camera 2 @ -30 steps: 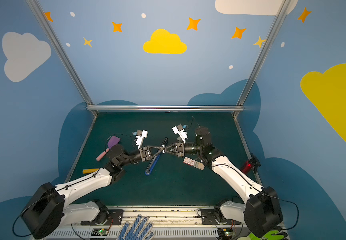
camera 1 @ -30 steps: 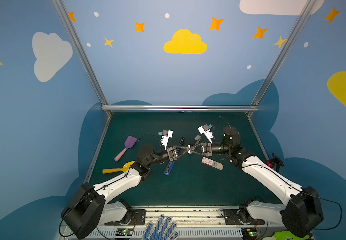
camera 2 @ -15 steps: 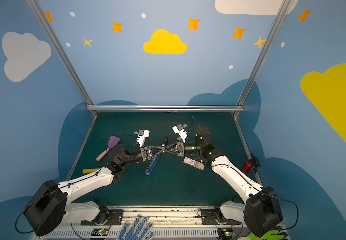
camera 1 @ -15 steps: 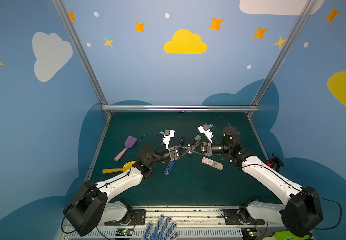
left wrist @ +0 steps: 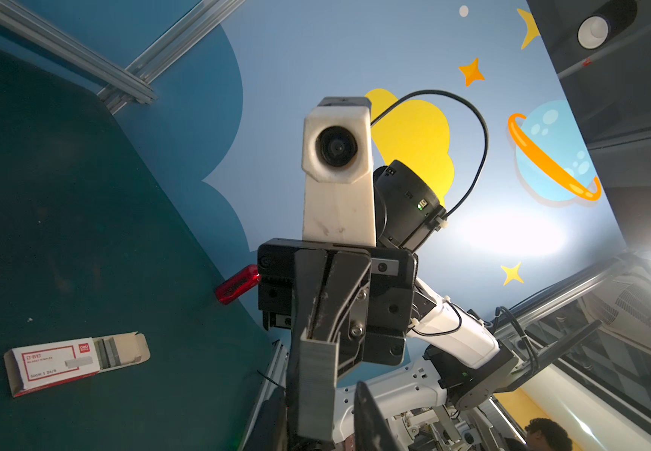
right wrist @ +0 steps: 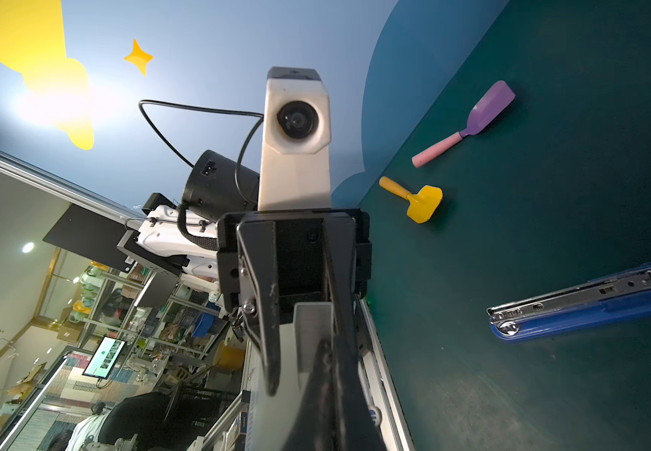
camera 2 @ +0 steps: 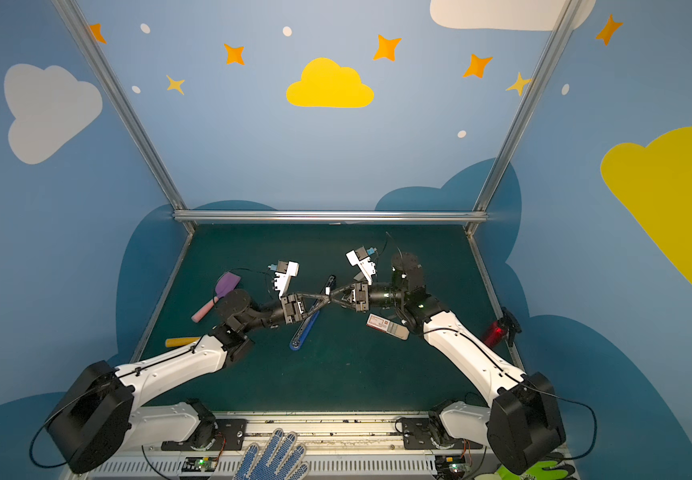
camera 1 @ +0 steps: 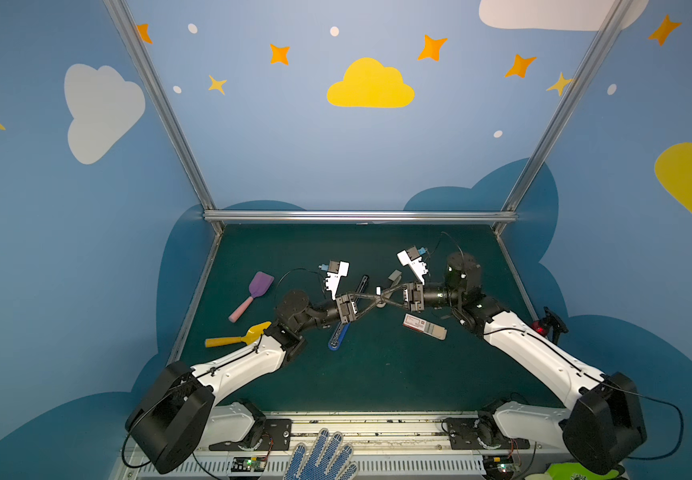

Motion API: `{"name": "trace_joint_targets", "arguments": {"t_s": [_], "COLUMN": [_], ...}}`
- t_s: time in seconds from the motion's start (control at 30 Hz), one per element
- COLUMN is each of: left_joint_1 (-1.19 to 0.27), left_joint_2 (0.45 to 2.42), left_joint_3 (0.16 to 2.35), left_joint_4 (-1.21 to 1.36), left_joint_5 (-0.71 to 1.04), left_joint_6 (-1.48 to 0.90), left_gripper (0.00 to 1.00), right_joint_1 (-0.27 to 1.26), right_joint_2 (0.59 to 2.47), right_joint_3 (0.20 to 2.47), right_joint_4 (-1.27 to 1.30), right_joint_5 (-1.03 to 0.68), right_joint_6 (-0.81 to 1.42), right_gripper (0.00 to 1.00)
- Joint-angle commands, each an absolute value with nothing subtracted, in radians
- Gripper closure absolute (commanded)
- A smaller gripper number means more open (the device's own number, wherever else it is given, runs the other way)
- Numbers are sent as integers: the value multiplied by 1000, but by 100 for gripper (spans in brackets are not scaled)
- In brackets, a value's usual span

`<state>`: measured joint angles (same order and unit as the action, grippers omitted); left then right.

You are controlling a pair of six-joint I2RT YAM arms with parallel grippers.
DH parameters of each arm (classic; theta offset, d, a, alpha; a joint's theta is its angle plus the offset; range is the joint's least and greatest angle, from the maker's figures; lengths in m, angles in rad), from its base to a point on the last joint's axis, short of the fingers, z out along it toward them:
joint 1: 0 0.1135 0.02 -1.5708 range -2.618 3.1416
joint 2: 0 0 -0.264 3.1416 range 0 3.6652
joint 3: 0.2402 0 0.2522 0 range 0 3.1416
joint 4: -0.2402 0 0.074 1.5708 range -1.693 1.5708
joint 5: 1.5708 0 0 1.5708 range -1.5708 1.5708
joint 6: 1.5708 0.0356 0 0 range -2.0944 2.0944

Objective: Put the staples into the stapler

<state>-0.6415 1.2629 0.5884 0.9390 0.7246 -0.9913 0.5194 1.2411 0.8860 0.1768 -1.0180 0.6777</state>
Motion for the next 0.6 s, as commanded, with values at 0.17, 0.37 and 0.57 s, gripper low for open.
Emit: {"name": "trace_joint_targets", "arguments": {"t_s": [0.17,0.37,0.57], "left_joint_1": [-643,-643,-643], "left_joint_2": [1237,1222,1210], "left_joint_3": [589,589,592], "left_joint_4": [979,952,921], "left_joint_5": [730,725,719], "left_joint_6": [-980,-969,-954], "left_gripper": [82,85,85], "right_joint_1": [517,517,517], "right_joint_2": [1230,1217,1199], "right_joint_3": [863,866,874], "right_joint_4": [176,122,63], "right_joint_5": [-1007,-978,-954], "right_joint_6": [670,637,600], "right_gripper": [100,100,100]}}
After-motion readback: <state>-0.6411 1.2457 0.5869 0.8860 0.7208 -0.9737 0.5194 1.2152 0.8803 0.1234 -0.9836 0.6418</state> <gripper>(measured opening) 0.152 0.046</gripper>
